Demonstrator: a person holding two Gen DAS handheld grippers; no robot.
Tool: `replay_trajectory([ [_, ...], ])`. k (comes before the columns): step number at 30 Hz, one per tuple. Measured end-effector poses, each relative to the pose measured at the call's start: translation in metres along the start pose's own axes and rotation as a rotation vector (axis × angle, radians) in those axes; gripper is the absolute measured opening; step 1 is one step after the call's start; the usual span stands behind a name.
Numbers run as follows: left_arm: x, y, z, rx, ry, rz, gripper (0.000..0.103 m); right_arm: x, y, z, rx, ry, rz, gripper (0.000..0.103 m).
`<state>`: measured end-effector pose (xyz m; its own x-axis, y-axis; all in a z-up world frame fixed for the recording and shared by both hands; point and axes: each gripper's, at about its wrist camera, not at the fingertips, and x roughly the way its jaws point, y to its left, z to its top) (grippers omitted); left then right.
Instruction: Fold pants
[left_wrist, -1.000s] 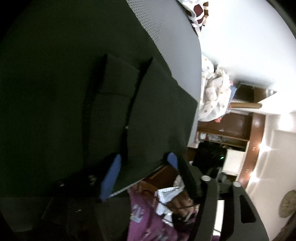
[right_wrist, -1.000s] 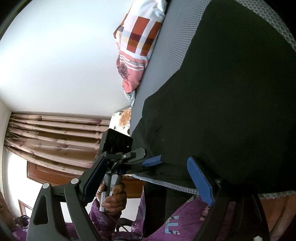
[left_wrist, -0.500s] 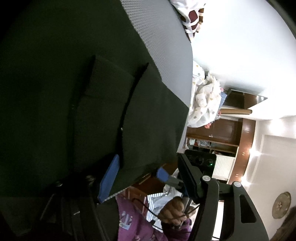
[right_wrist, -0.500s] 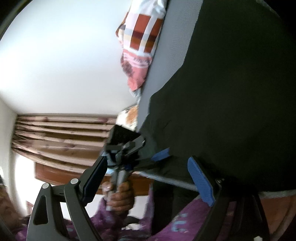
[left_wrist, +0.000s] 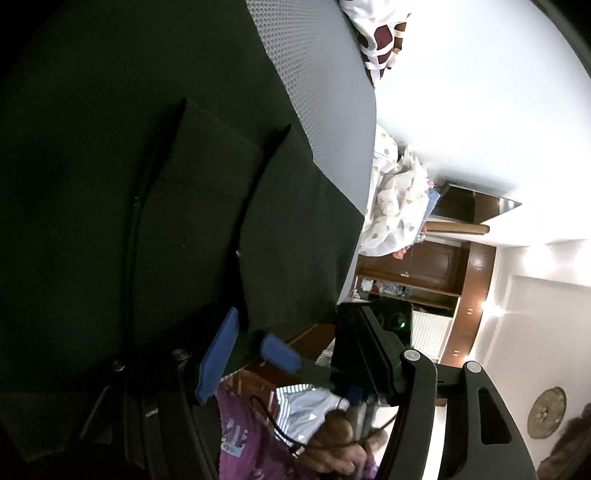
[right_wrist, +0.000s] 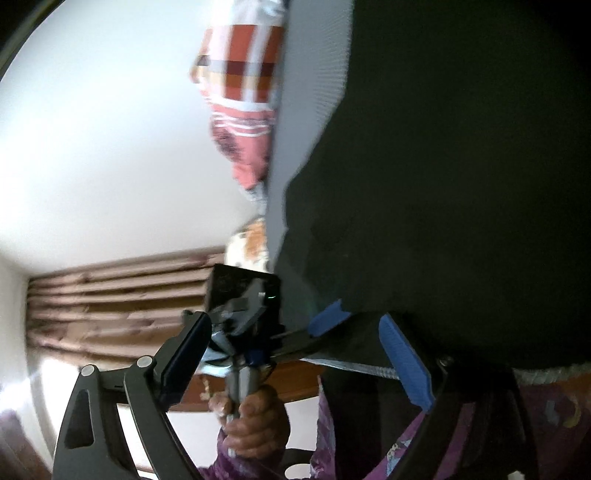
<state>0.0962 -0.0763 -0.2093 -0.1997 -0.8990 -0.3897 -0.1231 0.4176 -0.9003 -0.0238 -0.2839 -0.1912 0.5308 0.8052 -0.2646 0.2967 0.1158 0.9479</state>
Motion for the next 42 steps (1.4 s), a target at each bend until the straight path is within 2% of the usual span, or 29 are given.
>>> replay_trajectory([
  [2, 0.0, 0.0, 0.001, -0.004, 0.001, -0.006, 0.065, 0.004, 0.0, -0.005, 0.046, 0.012, 0.009, 0.091],
  [4, 0.0, 0.0, 0.002, -0.003, 0.002, -0.016, 0.065, 0.005, 0.002, -0.005, 0.04, -0.006, -0.057, 0.091],
  [7, -0.002, 0.005, 0.004, -0.028, -0.006, -0.054, 0.065, 0.003, -0.004, -0.001, 0.079, -0.057, -0.087, 0.091],
  [14, -0.004, 0.014, 0.006, -0.052, -0.001, -0.099, 0.065, -0.001, -0.01, 0.004, 0.232, -0.2, -0.087, 0.086],
  [16, -0.004, 0.015, 0.008, -0.051, 0.002, -0.105, 0.065, -0.001, -0.015, 0.003, 0.289, -0.227, -0.102, 0.078],
  [19, -0.004, 0.016, 0.008, -0.046, 0.012, -0.11, 0.065, 0.003, -0.018, 0.006, 0.322, -0.241, -0.109, 0.058],
  [21, -0.006, 0.015, 0.008, -0.044, 0.013, -0.112, 0.065, 0.01, -0.022, 0.008, 0.324, -0.228, -0.123, 0.033],
  [24, -0.015, 0.015, 0.006, -0.027, 0.0, -0.073, 0.065, 0.017, -0.024, 0.01, 0.277, -0.205, -0.143, 0.013],
  [29, -0.049, 0.024, 0.002, -0.036, -0.069, -0.026, 0.065, 0.018, -0.009, 0.01, 0.179, -0.173, -0.123, 0.009],
  [33, -0.071, 0.031, 0.001, -0.053, -0.13, 0.0, 0.065, 0.031, 0.007, 0.0, 0.112, -0.102, -0.11, 0.009],
  [42, -0.072, 0.031, -0.002, -0.024, -0.151, 0.052, 0.065, 0.062, -0.008, -0.013, 0.127, 0.034, -0.166, 0.008],
])
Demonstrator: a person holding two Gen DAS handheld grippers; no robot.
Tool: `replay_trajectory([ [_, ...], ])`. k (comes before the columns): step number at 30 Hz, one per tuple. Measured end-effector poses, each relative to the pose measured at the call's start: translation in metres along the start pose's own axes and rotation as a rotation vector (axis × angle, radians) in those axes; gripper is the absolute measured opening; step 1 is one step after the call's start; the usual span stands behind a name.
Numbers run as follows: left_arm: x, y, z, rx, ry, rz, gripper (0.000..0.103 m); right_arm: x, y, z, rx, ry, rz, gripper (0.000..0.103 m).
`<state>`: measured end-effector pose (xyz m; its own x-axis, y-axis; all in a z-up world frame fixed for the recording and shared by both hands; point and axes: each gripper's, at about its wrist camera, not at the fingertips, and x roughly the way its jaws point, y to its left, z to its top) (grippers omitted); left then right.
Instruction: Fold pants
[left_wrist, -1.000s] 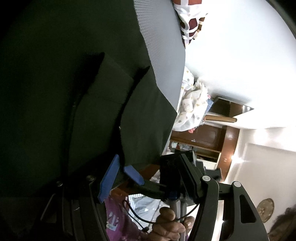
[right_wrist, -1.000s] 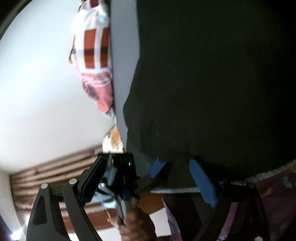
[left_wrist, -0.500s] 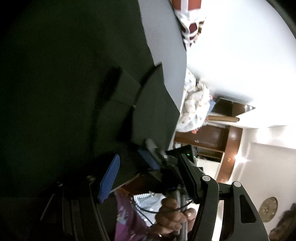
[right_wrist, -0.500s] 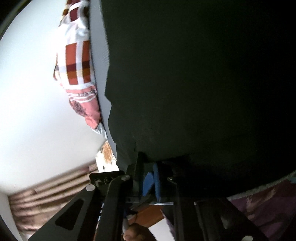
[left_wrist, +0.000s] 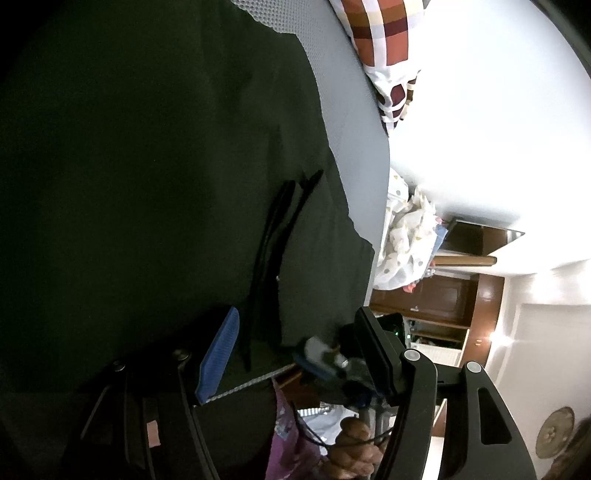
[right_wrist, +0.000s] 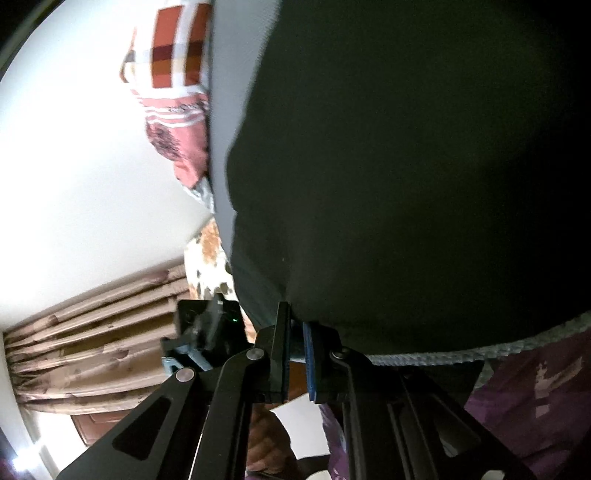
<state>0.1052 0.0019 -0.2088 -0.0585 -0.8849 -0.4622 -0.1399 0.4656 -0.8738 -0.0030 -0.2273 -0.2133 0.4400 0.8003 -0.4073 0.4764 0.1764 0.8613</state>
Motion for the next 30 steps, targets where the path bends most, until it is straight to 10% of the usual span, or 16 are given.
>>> replay_trajectory([
  [11, 0.001, 0.0, 0.004, -0.012, 0.006, 0.0, 0.066, 0.008, 0.0, -0.009, -0.03, 0.063, -0.023, 0.006],
  [30, 0.024, -0.018, -0.004, 0.06, 0.138, -0.008, 0.066, -0.013, -0.013, 0.005, 0.206, -0.099, 0.006, 0.033],
])
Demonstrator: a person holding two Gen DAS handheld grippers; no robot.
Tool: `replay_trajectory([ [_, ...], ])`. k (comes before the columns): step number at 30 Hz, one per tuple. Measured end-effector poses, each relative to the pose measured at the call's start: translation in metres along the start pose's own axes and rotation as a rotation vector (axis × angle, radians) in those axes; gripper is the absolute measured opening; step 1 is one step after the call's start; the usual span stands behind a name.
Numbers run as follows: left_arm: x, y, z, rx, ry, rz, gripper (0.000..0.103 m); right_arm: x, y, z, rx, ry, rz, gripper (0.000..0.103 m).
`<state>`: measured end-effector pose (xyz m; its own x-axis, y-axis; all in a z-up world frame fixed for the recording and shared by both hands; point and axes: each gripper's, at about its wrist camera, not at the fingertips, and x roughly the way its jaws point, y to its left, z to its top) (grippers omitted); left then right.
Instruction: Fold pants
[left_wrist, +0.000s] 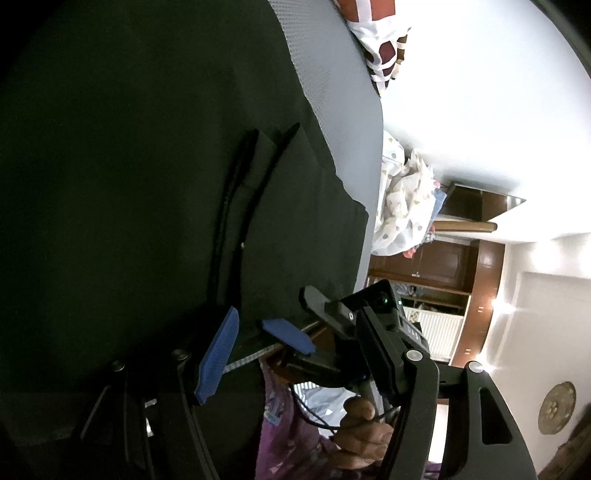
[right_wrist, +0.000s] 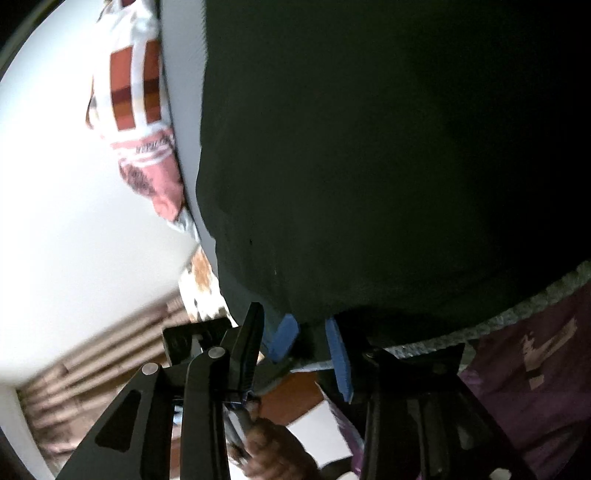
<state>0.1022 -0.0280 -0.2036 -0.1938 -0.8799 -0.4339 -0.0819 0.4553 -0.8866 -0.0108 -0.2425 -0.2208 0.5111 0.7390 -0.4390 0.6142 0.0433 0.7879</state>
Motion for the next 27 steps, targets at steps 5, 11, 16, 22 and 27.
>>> replay_trajectory([
  [5, -0.006, 0.006, 0.001, -0.018, -0.014, -0.016, 0.067, 0.006, 0.004, 0.001, -0.081, 0.004, -0.025, 0.009],
  [11, -0.022, 0.013, -0.001, -0.045, -0.043, -0.007, 0.067, 0.008, 0.013, -0.005, -0.195, 0.069, -0.006, 0.007],
  [16, -0.024, 0.014, -0.002, -0.038, -0.052, 0.011, 0.067, 0.02, 0.015, -0.016, -0.252, 0.143, -0.052, 0.007],
  [22, -0.021, 0.01, -0.004, -0.03, -0.052, 0.009, 0.067, 0.02, 0.0, -0.01, -0.214, 0.134, -0.078, 0.007],
  [27, -0.012, -0.004, -0.008, 0.026, -0.037, -0.021, 0.067, 0.022, -0.001, -0.008, -0.208, 0.13, -0.072, 0.007],
])
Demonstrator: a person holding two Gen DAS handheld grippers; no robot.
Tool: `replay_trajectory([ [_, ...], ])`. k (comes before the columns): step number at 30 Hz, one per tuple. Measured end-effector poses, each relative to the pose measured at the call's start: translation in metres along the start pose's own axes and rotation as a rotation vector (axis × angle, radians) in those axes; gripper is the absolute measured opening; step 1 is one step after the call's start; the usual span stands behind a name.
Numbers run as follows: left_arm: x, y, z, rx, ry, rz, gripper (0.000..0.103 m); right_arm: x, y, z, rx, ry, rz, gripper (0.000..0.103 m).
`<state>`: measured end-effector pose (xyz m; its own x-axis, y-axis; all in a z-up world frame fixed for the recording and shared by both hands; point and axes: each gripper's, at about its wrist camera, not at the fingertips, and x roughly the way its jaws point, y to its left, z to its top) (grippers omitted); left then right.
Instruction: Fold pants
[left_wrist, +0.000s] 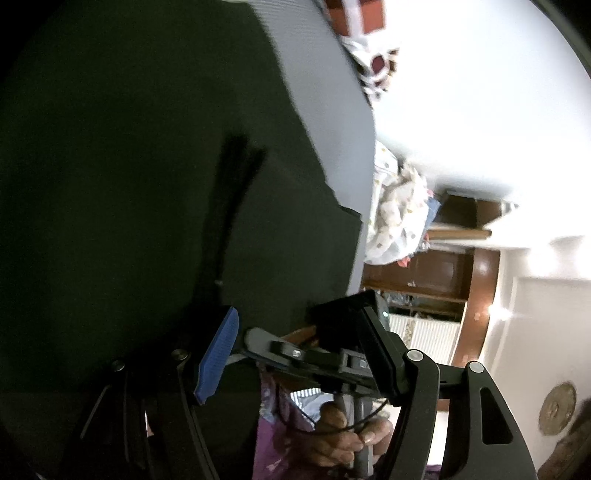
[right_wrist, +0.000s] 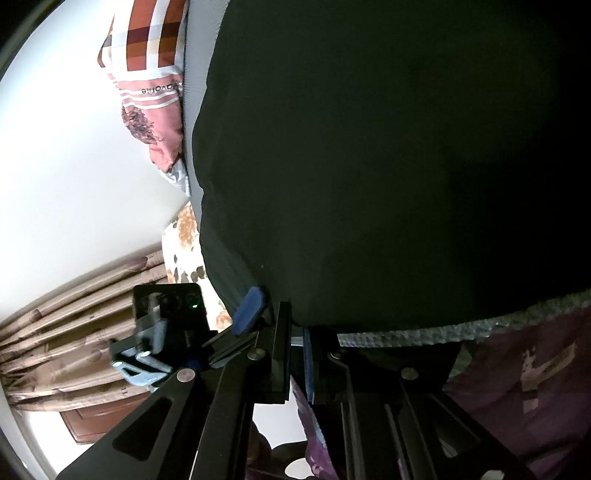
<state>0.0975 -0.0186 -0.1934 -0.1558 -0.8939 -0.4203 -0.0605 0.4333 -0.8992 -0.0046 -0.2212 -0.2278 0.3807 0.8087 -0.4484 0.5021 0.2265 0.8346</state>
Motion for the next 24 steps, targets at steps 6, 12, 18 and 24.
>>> replay_trajectory([
  [6, 0.02, 0.003, 0.003, 0.015, 0.009, 0.027, 0.067, -0.002, -0.006, 0.004, 0.008, 0.03, 0.031, 0.011],
  [12, 0.017, 0.006, 0.003, 0.025, -0.002, 0.03, 0.067, -0.041, 0.01, -0.001, -0.143, 0.14, 0.102, 0.051],
  [18, 0.018, 0.006, 0.002, 0.025, -0.019, 0.033, 0.067, -0.133, 0.046, 0.047, -0.434, -0.147, 0.039, 0.05],
  [24, 0.018, 0.005, 0.0, 0.05, -0.041, 0.064, 0.063, -0.146, 0.037, 0.126, -0.438, -0.196, -0.082, 0.041],
])
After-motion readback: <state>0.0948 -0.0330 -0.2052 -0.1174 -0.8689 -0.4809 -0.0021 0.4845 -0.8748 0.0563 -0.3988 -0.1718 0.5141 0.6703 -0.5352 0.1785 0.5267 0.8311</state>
